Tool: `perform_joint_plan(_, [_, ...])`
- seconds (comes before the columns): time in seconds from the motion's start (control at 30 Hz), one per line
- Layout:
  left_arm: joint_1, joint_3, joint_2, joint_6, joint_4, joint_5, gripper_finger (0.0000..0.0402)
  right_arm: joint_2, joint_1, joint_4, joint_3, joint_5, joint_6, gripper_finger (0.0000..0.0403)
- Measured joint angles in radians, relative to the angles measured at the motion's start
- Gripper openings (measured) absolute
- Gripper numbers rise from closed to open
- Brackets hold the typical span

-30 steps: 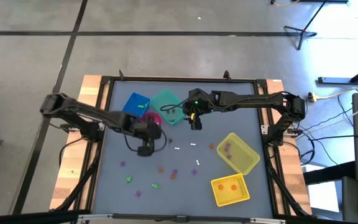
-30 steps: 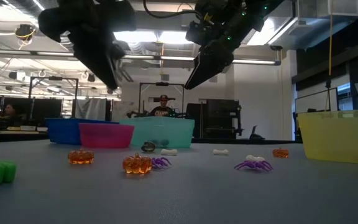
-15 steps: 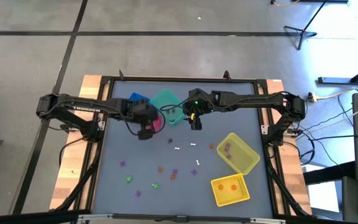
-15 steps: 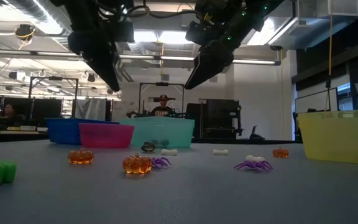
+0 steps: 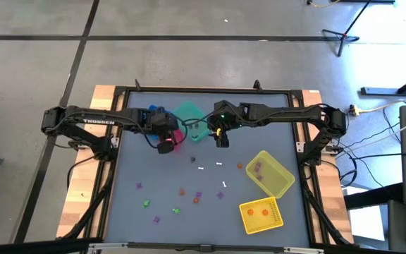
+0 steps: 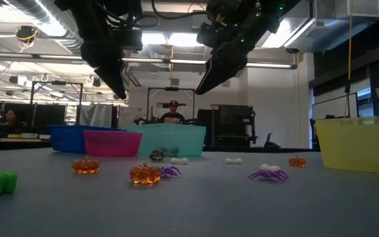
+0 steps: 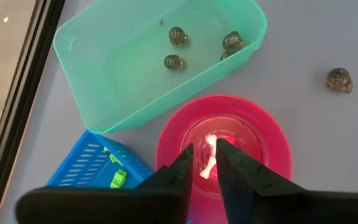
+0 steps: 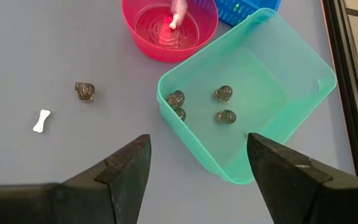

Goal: Sort Halloween decoration
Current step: Put the white bone toy into the red bin

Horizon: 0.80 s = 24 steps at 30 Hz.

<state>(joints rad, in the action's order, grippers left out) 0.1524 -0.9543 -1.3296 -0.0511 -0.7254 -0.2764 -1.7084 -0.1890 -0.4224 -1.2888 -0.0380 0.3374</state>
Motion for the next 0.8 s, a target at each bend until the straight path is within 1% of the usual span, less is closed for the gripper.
perform_joint_plan(0.2, [0.0, 0.001, 0.0, -0.027, 0.0, 0.0, 0.0087, 0.0, 0.0, 0.0, 0.0, 0.0, 0.0, 0.0264])
perform_joint_plan(0.4, [0.0, 0.001, 0.0, -0.028, 0.0, 0.0, 0.0096, 0.0, 0.0, -0.001, 0.0, -0.007, -0.009, 0.0264])
perform_joint_plan(0.63, [0.0, 0.001, 0.0, -0.029, 0.018, 0.0, 0.0096, 0.0, 0.0, -0.015, 0.0, -0.087, -0.133, 0.0264])
perform_joint_plan(0.8, [0.0, 0.001, 0.0, -0.029, 0.023, 0.0, 0.0096, 0.0, 0.0, -0.112, 0.0, -0.165, -0.182, 0.0264])
